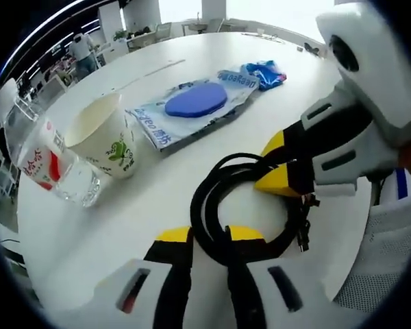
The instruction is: Arrange the tabletop items into an orderly group along one side of the table until the central work area is clear of visible clutter.
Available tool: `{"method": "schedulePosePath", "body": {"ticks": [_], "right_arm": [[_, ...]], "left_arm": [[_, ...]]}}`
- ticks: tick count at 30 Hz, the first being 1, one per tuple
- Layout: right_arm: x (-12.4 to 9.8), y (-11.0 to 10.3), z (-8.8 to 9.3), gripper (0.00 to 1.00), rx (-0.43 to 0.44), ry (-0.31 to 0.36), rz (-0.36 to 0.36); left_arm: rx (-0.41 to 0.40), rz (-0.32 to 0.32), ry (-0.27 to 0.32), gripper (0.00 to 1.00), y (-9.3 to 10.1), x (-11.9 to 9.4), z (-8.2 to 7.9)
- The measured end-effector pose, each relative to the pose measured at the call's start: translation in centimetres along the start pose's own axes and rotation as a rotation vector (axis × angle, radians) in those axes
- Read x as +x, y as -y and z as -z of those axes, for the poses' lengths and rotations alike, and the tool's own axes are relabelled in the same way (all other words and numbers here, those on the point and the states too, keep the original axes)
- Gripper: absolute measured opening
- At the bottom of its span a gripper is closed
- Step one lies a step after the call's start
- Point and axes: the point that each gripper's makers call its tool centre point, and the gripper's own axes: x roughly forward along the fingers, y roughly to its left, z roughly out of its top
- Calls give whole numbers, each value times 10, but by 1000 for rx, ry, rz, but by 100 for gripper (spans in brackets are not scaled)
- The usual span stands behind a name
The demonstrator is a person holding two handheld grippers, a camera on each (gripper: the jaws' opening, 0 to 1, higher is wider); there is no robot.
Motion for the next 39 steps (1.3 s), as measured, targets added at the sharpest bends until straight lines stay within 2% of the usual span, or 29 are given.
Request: {"method": "schedulePosePath", "body": {"ticks": [10,16,22,31,39], "right_arm": [[-4,1,-3,6,65,12,-14],[-10,1,-7,4,99,23,-32],[-18,2,-13,3,94,41,-36],[-32,8,-22,3,107,72,-35],[-51,25,-30,3,115,101,-21]], "left_arm": [[-71,7,7,9,-3,-2,-4],[-84,7,16,8,-3,-5,-6],[-87,5,31,7,-4,-10,-11],[-75,4,63,7,-2,-19,-27],[-51,19,100,7,5,-24,-53]]}}
